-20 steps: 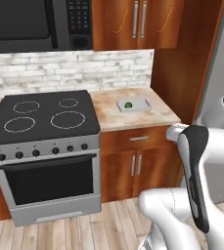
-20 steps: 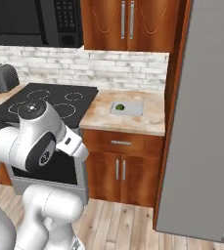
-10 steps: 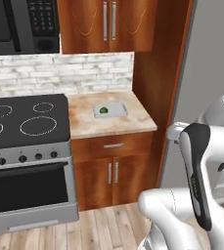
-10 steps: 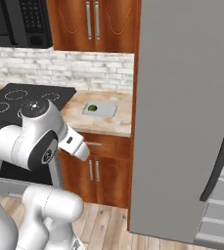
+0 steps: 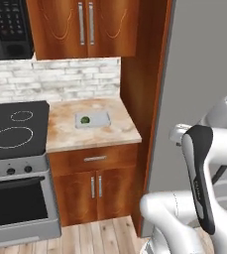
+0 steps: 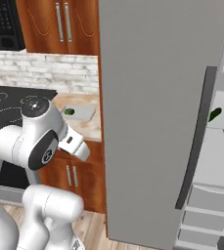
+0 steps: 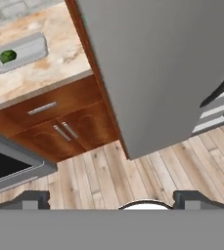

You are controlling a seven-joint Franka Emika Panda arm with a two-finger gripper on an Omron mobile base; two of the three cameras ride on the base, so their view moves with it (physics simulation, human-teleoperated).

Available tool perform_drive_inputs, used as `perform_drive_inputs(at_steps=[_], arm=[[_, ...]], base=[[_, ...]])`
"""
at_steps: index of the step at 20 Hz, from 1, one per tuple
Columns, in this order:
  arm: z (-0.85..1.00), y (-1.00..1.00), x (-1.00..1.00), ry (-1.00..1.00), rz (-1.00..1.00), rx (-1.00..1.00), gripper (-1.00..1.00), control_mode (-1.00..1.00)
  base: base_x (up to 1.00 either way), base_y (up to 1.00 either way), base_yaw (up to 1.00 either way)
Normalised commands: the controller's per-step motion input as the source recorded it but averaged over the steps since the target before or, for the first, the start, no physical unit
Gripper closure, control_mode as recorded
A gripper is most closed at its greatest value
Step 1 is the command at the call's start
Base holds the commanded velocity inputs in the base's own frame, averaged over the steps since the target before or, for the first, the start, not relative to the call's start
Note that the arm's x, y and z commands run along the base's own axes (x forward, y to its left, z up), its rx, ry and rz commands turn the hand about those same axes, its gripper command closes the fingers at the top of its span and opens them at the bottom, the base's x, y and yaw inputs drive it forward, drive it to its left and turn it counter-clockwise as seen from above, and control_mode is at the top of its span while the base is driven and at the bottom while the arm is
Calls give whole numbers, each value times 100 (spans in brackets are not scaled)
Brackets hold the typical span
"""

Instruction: Take the avocado and cucumber out of the freezer and place them in the tupperware container on the counter. Then put the tupperware containing the vegetables back in the freezer.

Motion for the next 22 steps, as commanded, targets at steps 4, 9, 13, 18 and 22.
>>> perform_drive_inputs(at_steps=[4, 9, 13, 18, 22], arm=[[0, 0, 0, 0, 0, 0, -100, 100], [0, 0, 0, 0, 0, 0, -100, 100], [0, 0, 0, 0, 0, 0, -100, 100], [0, 0, 0, 0, 0, 0, -100, 100], [0, 0, 0, 0, 0, 0, -100, 100]], base=[[18, -58, 0], [9, -62, 0], [0, -64, 0], [0, -65, 0], [0, -62, 0]])
